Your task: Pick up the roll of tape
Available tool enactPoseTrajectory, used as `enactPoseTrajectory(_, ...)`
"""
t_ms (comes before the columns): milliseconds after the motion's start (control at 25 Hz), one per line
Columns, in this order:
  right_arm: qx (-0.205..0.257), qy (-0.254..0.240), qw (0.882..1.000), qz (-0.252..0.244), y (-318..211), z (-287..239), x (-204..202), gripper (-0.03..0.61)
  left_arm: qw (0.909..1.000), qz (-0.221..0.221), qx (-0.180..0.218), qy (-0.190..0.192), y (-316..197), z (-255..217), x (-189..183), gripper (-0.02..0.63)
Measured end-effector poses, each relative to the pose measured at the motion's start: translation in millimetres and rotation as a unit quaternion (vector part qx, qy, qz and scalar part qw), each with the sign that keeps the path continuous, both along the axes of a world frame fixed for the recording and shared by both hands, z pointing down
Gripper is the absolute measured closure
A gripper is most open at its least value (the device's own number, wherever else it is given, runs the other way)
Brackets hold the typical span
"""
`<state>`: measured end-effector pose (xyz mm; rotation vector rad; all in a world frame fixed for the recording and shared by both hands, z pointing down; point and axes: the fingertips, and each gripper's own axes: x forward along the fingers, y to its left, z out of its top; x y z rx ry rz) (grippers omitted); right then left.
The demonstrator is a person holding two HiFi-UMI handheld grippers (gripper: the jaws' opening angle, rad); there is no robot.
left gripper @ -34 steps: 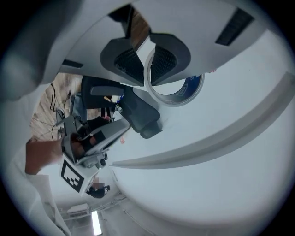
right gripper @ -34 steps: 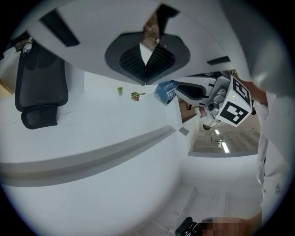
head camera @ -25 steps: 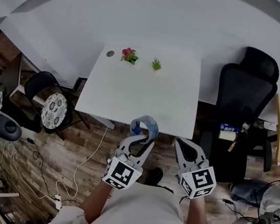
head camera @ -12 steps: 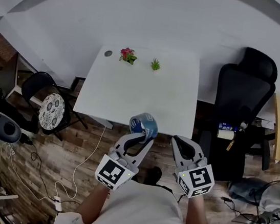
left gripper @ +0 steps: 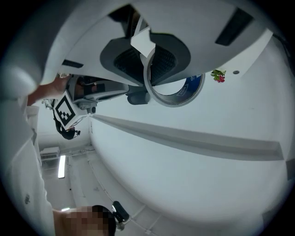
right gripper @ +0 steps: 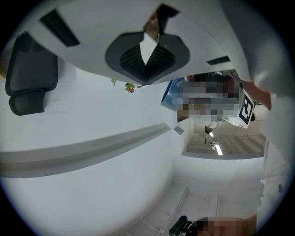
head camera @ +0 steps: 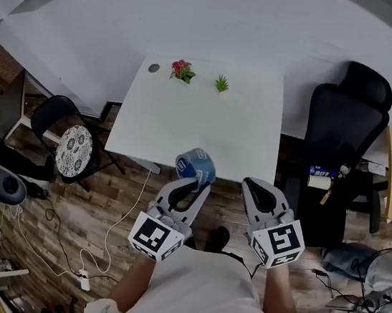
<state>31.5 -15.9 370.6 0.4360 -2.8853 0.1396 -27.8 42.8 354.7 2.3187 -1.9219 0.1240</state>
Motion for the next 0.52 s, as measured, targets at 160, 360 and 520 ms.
enactPoseTrajectory(160,0.01,-0.002,1.0,-0.009,3.7,-5.1,-7.0,0.573,1.0,0.009,-0.001,-0.001,-3.1,1.1,-1.9,0.557)
enactPoseTrajectory(360,0.009,-0.007,1.0,-0.004,5.8,-6.0,-1.7,0.573,0.9998,0.006,0.009,0.014,-3.8,-3.4,-2.8,0.557)
enactPoseTrajectory(520,0.014,-0.006,1.0,-0.004,6.1,-4.4,6.0,0.573,0.9999,-0.001,0.014,0.008,-6.2,-4.7,-2.1,0.557)
